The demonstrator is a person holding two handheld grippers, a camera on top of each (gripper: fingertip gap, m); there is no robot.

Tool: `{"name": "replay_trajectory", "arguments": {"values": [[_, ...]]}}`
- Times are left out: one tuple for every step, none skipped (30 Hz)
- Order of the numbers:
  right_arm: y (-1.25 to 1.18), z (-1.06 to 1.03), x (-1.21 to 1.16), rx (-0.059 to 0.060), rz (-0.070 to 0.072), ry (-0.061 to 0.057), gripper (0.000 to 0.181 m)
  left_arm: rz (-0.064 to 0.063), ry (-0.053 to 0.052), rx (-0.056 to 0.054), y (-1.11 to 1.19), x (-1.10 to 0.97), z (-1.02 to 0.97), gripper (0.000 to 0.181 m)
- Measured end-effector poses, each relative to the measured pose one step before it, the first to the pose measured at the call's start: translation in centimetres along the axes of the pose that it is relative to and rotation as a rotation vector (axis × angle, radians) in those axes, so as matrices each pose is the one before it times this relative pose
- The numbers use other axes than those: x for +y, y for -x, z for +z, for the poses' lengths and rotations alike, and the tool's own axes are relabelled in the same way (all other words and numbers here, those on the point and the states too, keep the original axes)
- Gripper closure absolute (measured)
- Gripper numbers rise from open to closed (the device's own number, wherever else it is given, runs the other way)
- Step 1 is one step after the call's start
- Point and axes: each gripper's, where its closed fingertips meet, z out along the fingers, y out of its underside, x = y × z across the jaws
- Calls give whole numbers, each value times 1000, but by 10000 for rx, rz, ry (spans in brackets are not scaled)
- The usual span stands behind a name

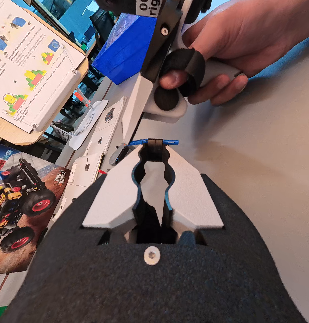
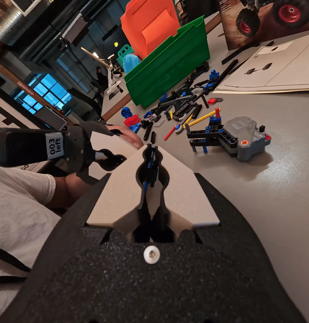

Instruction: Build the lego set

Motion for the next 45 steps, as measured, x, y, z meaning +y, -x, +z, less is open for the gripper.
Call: {"name": "replay_trajectory", "arguments": {"values": [[18,-54,19,-26,24,-13,180,-13,-12,30,-39,-31,2,167],[-95,-45,-9,39,27,-39,180,7,-7,2,-5,-32,11,167],[-65,15,60,11,-5,-13,180,20,24,23,-34,39,31,167],[32,31,152,-52,23,59,179,30,39,38,-79,66,41,167],[28,-10,66,-37,42,12,179,39,46,12,-65,94,37,167],[46,-37,42,-39,16,-1,179,59,38,1,-55,75,24,167],[-34,-87,83,0,-3,60,179,56,30,23,-84,87,15,167],[-146,-199,-7,69,-23,21,179,33,63,12,-35,139,34,167],[-63,-262,-111,12,-18,-54,179,49,76,-34,34,164,29,167],[24,-262,-33,-67,36,5,179,81,49,-55,61,123,11,167],[-18,-217,153,-71,63,148,179,107,6,-96,112,28,-17,167],[52,-141,221,-108,70,179,179,141,-16,-45,7,-31,-27,167],[63,-152,96,-100,44,84,179,154,-33,-8,-97,-66,8,167],[27,-79,177,-51,-27,144,179,153,-18,31,-190,-79,41,167],[50,7,267,-47,-73,217,179,151,18,42,-223,-29,64,167],[-47,-55,239,40,-95,234,178,158,71,-9,-147,83,84,167],[-71,-94,151,72,-155,180,179,171,111,-70,-24,174,89,167],[-48,-84,203,52,-163,229,178,161,80,-40,-47,142,54,167],[-75,-90,210,61,-128,260,178,127,41,-15,-57,94,50,167],[-2,-73,152,21,-122,199,178,123,53,-38,-7,91,29,167],[-56,-61,169,45,-97,209,178,95,27,-3,-44,54,28,167],[-22,-31,190,15,-93,214,178,53,16,41,-107,12,52,167],[3,-23,180,-20,-77,208,178,89,29,16,-102,24,48,167],[5,-24,110,-33,-65,159,178,154,15,-31,-74,-19,32,167],[-10,-3,87,-29,-46,137,178,159,29,-47,-59,5,38,167],[-49,37,129,-6,-43,142,178,120,55,-18,-76,46,60,167],[-91,69,203,24,-41,170,178,98,67,6,-100,79,71,167],[-107,72,241,39,-59,202,178,114,60,-3,-97,93,79,167],[-34,81,160,32,-93,142,178,139,41,-42,-35,51,37,167],[8,105,196,20,-113,173,179,141,2,-62,6,-22,1,167],[-80,176,344,97,-133,300,181,92,-63,-37,0,-127,-19,167],[-149,218,317,177,-221,286,181,33,-40,11,-23,-82,-3,167],[56,175,52,87,-217,129,181,49,39,40,-79,50,43,167],[215,54,-285,-40,-103,-99,181,105,53,-8,-29,102,59,167],[239,23,-161,-122,24,11,181,96,17,-19,-42,32,32,167],[32,50,68,-41,24,160,181,8,-15,11,-55,-52,5,167],[-232,-42,121,104,-44,149,180,-68,-20,25,-30,-44,-39,167],[-156,-206,33,48,-32,34,180,-95,-16,46,-52,17,-56,167],[-225,-386,61,26,32,50,180,-94,-8,33,-20,80,-73,167],[-382,-539,100,73,14,106,178,-98,11,1,65,137,-91,167],[-604,-577,5,169,-25,101,176,-159,13,-12,159,145,-94,167],[-608,-502,4,142,-108,157,171,-242,-7,-8,220,115,-94,167],[-908,-453,57,321,-202,271,167,-309,-30,-12,292,68,-89,167],[-1524,-403,-21,735,-327,193,166,-338,-28,-20,333,44,-86,167],[-1348,-119,-19,696,-428,158,164,-318,-12,-6,283,59,-70,167]]}}
